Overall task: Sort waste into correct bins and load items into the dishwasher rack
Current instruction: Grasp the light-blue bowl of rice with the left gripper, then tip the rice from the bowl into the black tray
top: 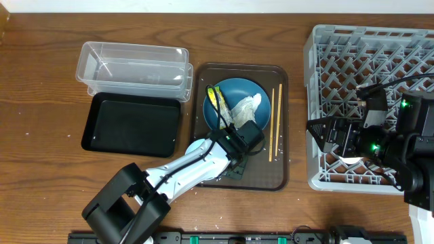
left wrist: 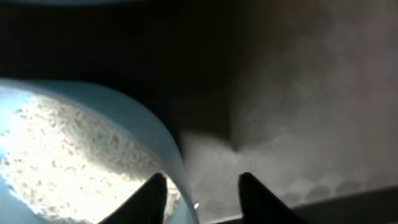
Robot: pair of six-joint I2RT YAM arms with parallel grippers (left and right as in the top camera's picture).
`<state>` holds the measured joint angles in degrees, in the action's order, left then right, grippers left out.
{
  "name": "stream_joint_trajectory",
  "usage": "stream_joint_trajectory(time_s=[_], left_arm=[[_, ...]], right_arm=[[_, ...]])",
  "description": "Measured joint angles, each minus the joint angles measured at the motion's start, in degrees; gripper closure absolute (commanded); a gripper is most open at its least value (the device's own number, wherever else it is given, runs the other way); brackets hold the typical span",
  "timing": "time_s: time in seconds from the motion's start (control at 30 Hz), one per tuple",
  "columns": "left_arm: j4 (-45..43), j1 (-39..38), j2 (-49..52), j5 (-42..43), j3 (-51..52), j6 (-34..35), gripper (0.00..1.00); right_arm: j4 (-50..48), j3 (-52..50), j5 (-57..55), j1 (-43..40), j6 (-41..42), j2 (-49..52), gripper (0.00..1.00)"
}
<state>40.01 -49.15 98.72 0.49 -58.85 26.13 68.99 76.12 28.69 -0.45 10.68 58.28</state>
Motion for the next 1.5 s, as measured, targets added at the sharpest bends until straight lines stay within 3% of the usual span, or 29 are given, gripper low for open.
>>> stream_joint_trajectory(time_s=[0.03,0.07,0.33,0.47,0.57,0.77,0.93,1.2,1.3,1.5], left_arm=[[-0.1,0.0,0.0,-0.1,0.0,0.3,0.91],[-0.2,0.0,0.0,-0.1,0.0,0.6,0.94],[0.2,0.1,-4.4,1.4,0.0,1.0,0.94],[3.2,2.9,-14.4,3.7,0.0,0.6,0.94],[5.0,9.8,-22.2,7.3,0.0,-1.3,0.94],[5.4,35.2,-29.6,24.3,0.0,-9.8,0.94],[4.3,54.8,-24.6,42.2,0.0,-18.9,0.94],[1.8,70.0,-5.2,73.4,0.0,-30.4,0.94],[3.3,73.5,0.5,80.2,0.0,-32.2,0.94],[6.1,79.9,3.5,85.5,0.0,-35.5,0.94]], right_arm=[[0.0,0.0,0.0,0.0,0.0,0.0,0.09],[0.0,0.0,0.0,0.0,0.0,0.0,0.09],[0.0,0.0,0.0,0.0,0.0,0.0,0.09],[0.0,0.0,0.0,0.0,0.0,0.0,0.09],[0.0,0.0,0.0,0.0,0.0,0.0,0.09],[0.0,0.0,0.0,0.0,0.4,0.0,0.09],[0.0,0.0,0.0,0.0,0.7,0.0,0.09],[0.1,0.0,0.0,0.0,1.3,0.0,0.09],[0.1,0.0,0.0,0.0,1.5,0.0,0.09],[0.0,0.0,0.0,0.0,1.5,0.0,0.09]])
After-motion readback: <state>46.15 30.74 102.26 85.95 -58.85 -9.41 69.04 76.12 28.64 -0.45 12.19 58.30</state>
